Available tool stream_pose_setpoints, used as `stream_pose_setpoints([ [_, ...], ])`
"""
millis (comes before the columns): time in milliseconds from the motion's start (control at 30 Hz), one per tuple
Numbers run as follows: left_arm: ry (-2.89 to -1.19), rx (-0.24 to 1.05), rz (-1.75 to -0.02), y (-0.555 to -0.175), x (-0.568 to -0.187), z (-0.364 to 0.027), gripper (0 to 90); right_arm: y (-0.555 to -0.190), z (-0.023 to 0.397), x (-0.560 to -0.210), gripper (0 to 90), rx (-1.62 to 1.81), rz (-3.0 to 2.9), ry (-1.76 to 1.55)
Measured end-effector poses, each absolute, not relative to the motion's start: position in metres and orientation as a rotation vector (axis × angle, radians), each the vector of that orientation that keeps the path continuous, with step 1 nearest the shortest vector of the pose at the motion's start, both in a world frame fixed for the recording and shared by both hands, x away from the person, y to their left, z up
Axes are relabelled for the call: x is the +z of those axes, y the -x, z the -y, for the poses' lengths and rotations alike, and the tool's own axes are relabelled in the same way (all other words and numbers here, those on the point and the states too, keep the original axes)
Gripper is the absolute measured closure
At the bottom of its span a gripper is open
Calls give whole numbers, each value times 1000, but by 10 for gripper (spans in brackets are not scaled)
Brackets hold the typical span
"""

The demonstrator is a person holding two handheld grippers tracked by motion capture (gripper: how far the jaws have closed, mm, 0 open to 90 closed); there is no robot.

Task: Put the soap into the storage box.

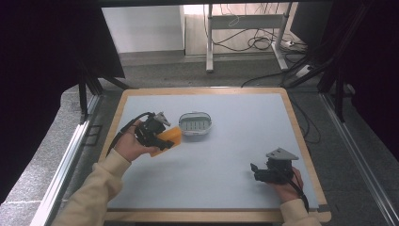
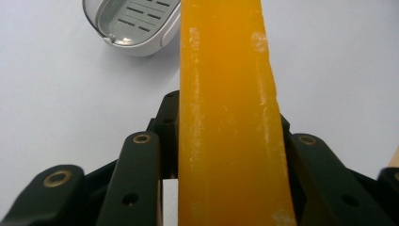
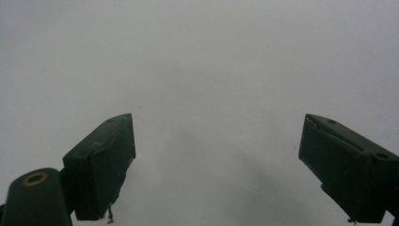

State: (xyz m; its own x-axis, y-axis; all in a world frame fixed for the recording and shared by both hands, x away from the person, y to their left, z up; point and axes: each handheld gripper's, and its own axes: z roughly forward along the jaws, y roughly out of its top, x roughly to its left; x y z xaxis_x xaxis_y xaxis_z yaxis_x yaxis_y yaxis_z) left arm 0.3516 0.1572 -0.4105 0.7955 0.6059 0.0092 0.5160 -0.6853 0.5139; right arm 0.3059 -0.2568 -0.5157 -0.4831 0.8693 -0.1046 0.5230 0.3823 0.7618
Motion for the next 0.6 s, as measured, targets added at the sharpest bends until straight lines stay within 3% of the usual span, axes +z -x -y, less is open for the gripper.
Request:
stream_pose_setpoints([
  [600,-2515,272,-829,-369,-405,-151,618,-306,257,-516,116,917,-2154,-1192],
])
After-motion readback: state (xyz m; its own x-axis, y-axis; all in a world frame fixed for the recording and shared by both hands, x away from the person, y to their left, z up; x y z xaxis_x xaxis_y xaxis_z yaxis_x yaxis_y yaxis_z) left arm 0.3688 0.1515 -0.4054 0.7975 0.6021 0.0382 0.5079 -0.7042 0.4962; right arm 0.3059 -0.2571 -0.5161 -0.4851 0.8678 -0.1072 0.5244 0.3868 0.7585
